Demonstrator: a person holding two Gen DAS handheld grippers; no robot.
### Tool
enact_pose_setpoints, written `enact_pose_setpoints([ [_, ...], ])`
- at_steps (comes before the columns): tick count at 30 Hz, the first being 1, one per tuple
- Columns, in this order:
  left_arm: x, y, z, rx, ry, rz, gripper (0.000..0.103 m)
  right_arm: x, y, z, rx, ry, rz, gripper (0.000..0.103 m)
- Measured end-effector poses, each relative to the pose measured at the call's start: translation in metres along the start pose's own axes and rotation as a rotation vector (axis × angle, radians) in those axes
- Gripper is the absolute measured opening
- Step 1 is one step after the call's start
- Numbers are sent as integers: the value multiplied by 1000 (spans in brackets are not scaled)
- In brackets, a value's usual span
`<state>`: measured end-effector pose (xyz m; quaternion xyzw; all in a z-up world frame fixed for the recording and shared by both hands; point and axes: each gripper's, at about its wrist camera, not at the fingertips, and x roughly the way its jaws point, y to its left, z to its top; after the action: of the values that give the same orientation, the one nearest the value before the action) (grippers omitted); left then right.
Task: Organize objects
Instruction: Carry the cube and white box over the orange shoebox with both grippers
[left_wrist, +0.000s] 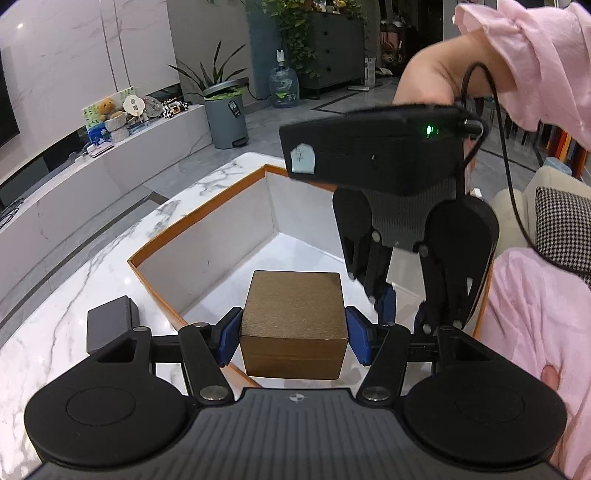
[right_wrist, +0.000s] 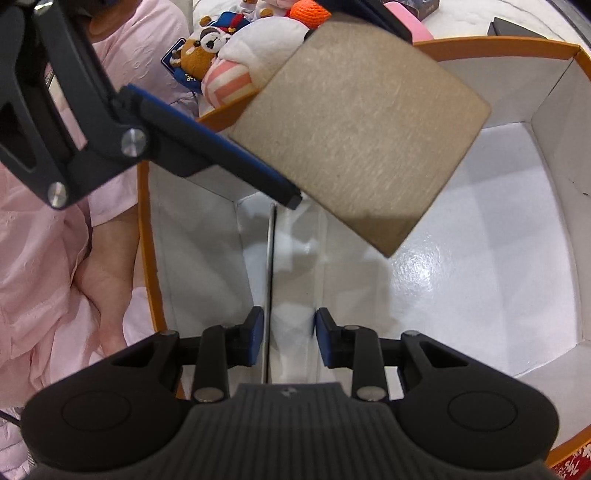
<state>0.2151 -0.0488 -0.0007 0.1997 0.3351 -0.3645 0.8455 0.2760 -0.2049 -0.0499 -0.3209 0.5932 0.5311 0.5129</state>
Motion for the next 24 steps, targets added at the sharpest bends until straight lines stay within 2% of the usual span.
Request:
enact_pose_setpoints([
  [12, 8, 5, 1, 1, 5, 8, 68, -13, -17, -1, 33, -5, -130, 40],
  [14, 10, 4, 2, 18, 11, 14, 67, -12, -17, -1, 33, -9, -162, 47],
  [16, 11, 4, 2, 30, 12, 17, 68, -9, -19, 0, 41, -10, -182, 48],
  [19, 10, 5, 4, 39, 9, 14, 68, -7, -15, 0, 55, -47, -225, 63],
  [22, 12, 6, 5, 60, 19, 15, 68, -2, -19, 5, 45, -85, -245, 64],
  [24, 14, 6, 5, 72, 27, 13, 68, 4, -19, 6, 46, -86, -226, 64],
])
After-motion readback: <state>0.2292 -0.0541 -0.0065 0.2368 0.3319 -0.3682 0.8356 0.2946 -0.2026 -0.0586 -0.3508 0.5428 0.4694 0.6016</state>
